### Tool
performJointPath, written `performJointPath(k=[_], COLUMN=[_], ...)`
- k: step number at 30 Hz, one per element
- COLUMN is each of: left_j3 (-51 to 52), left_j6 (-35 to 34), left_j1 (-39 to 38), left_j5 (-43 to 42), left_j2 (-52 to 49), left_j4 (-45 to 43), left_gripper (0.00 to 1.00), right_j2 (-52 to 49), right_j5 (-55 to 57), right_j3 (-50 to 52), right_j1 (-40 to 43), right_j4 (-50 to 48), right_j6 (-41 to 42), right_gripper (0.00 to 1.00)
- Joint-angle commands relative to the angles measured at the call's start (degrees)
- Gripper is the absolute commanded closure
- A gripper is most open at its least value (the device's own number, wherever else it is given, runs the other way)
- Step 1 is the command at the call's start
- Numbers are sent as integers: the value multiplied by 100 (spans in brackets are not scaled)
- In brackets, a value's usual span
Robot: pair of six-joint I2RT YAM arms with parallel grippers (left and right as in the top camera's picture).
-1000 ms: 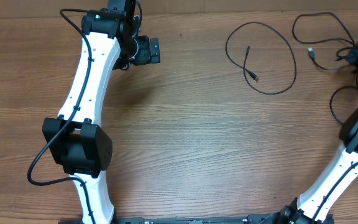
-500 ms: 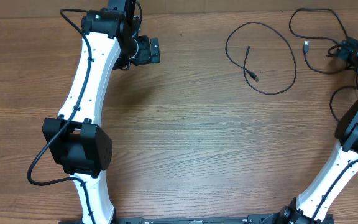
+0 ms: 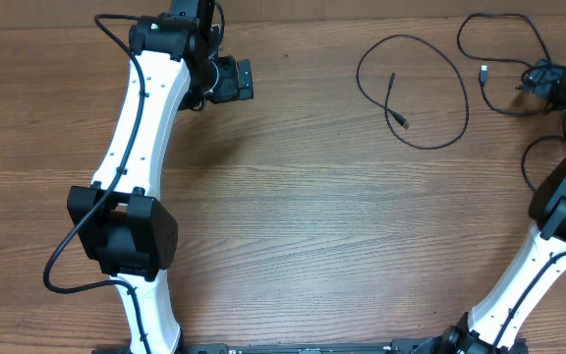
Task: Untangle cables
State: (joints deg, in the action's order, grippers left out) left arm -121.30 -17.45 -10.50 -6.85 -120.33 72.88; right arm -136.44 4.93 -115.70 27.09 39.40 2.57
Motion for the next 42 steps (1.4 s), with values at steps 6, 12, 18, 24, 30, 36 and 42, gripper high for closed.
performJointPath(k=[6, 12, 18, 24, 30, 36, 42], left_j3=[17, 17, 17, 17, 17, 17, 17], left_j6=[120, 229, 227, 361, 616, 835, 1132], left_j1=[-52, -87, -190, -262, -267, -278, -315], left_j5=[111, 479, 776, 992, 1182, 1519, 1676], left_j2=[83, 118, 422, 1150, 1895, 2612, 3200], left_j4=[4, 131, 131, -15, -20, 20, 149], left_gripper=[2, 5, 7, 6, 7, 8, 11], right_j2=[457, 1360, 2496, 3176, 3558, 4133, 4557], right_j5=[24, -223, -356, -358, -595, -660, -1541], right_j3=[-817, -817, -817, -817, -813, -813, -813], right_j1=[-212, -195, -192, -190, -197, -197, -197], right_j4=[1779, 2503, 3016, 3615, 3974, 4089, 4350], right_j6=[61, 98, 70, 37, 33, -149, -1051], right_gripper=[0, 0, 0, 0, 0, 0, 0])
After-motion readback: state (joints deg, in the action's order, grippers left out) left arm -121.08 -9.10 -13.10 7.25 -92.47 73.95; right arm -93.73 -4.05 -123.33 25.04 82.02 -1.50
